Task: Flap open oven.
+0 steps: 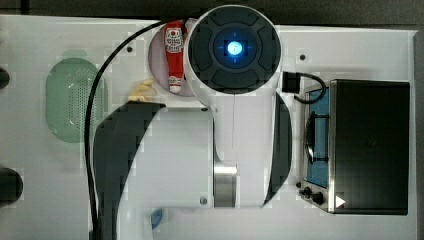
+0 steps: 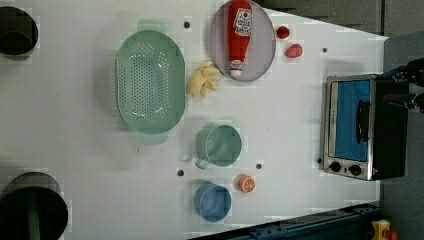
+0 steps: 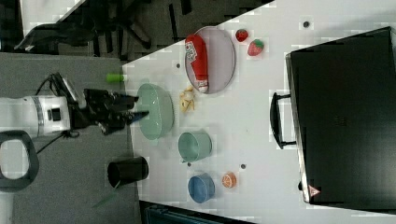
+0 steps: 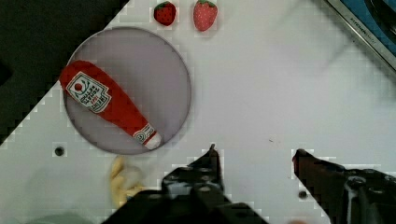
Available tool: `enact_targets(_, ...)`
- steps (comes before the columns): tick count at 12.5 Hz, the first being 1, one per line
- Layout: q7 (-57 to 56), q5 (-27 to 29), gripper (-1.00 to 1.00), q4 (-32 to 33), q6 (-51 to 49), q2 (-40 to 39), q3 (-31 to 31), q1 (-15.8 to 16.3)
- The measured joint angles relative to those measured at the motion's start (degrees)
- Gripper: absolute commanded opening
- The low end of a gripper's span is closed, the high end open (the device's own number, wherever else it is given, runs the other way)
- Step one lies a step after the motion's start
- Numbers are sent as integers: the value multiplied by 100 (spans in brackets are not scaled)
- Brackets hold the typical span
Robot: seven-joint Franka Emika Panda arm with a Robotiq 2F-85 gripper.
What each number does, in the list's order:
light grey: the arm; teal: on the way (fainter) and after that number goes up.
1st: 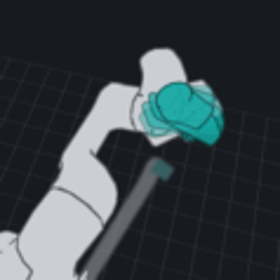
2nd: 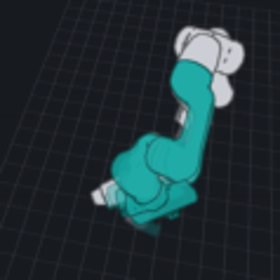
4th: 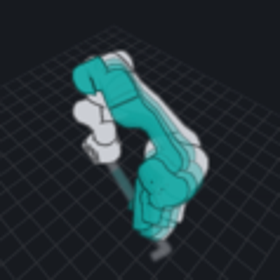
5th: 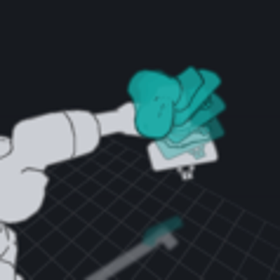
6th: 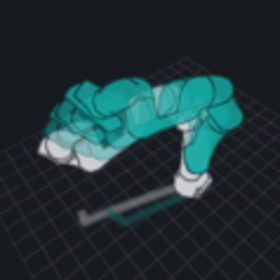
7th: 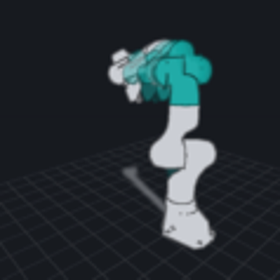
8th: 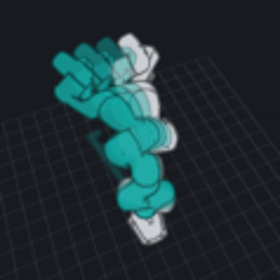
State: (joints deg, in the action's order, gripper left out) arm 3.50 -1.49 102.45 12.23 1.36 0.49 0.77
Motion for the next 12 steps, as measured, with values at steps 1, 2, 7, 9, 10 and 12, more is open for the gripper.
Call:
enact_targets(1, 0, -5, 58, 380, -394, 346, 27, -12)
enact_targets(2, 0, -2, 80, 783, -736, 809, 67, -34)
enact_targets(7, 0, 11, 100, 750, -802, 1814, 204, -131)
enact_targets(9, 0, 8, 66, 677, -747, 1788, 204, -176)
enact_targets(10, 0, -8, 40, 677, -749, 1729, 216, -166)
enact_targets(12, 0, 24, -7, 688, -781, 1541, 217, -166)
